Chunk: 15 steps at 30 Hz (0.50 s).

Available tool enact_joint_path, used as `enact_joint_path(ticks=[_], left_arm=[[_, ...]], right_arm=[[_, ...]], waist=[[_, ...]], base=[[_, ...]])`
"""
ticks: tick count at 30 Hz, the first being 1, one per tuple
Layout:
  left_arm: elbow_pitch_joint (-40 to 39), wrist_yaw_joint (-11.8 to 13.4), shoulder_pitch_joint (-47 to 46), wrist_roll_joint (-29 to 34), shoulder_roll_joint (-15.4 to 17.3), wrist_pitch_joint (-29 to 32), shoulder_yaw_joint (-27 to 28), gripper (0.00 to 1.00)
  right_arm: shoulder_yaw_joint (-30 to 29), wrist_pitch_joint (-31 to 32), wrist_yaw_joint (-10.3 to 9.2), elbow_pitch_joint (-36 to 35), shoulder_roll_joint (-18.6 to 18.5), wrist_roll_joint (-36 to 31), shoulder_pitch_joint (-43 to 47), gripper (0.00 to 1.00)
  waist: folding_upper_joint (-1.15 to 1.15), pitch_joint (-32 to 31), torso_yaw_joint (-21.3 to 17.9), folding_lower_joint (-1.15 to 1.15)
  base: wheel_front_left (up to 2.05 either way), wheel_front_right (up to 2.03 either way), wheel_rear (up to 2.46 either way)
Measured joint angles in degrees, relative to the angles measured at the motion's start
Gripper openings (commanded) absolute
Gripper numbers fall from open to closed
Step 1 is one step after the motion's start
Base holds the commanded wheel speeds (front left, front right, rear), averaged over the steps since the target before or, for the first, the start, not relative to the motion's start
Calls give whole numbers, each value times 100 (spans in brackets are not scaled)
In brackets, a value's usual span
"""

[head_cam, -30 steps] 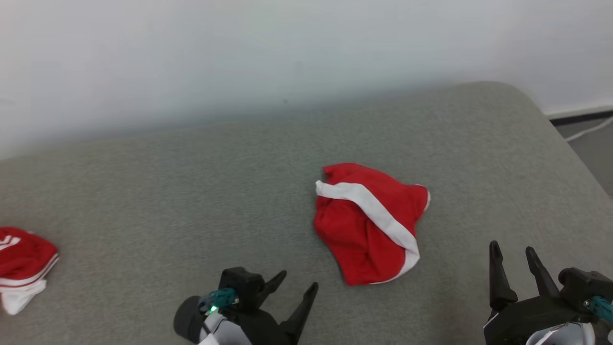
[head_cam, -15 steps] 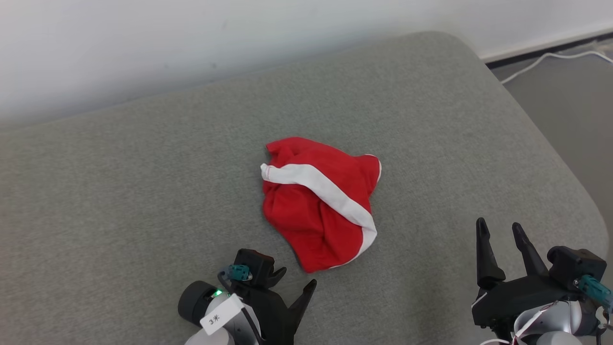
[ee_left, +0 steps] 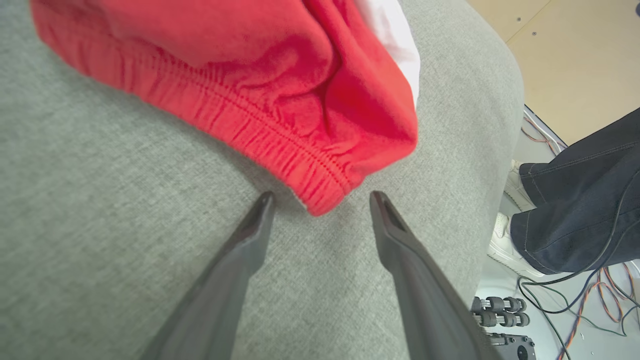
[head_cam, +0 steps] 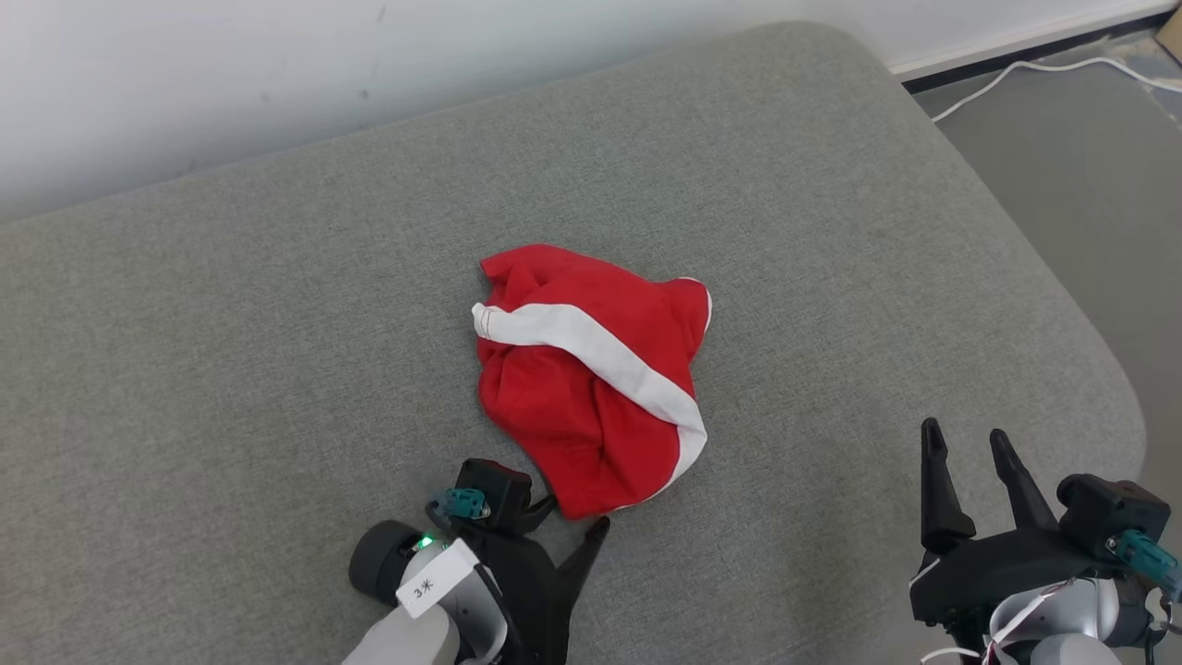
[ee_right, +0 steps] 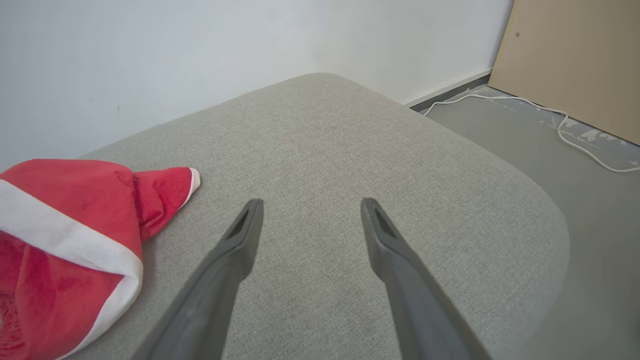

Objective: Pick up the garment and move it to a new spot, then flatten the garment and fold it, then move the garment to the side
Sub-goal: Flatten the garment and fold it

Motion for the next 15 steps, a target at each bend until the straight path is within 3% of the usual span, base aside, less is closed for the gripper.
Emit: enact_joint_path(ticks=[2,3,4,5,15], left_arm=[[51,-38,-52,-1,-1,-52,-5,45],[97,-43,-60,-2,0,-77,-15,38],[149,-47,-79,-3,0,-102,-35,12],[180,-47,-99,-14,1,-127,-47,0],[353,-101,-106,-155,-2,-346,-68,0]], right_arm=[[5,-24,-22,12,0,1,-25,100],[4,-31,-23,25,2,3,-24,100],[1,-34,-23,37,2,21,-23,100],[-1,-55,-23,45,2,27,-23,100],[-7,-131,-24,116,3,33,-22,100]], waist=[[0,-16,29,0],[0,-24,43,0],[0,-32,60,0],[0,-42,77,0],[0,-144,211,0]], base=[[0,0,0],[0,0,0],[0,0,0],[0,0,0],[0,0,0]])
